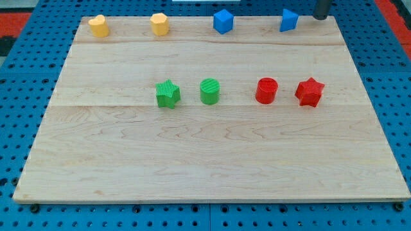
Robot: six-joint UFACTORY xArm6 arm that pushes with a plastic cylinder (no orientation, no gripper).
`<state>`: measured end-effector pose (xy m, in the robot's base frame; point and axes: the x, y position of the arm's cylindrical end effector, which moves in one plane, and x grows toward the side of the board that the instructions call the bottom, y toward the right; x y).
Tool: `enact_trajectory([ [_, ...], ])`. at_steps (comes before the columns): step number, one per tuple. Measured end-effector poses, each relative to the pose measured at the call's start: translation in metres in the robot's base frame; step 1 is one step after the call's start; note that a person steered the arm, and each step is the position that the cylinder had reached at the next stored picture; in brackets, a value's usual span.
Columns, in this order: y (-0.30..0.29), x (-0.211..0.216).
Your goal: Push the blue triangle towards the blue cube
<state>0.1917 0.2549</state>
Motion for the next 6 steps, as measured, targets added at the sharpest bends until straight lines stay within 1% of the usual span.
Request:
enact_trajectory([
  [1,-0.002,0.000],
  [2,-0.034,-0.001],
  [6,-0.210,0.001],
])
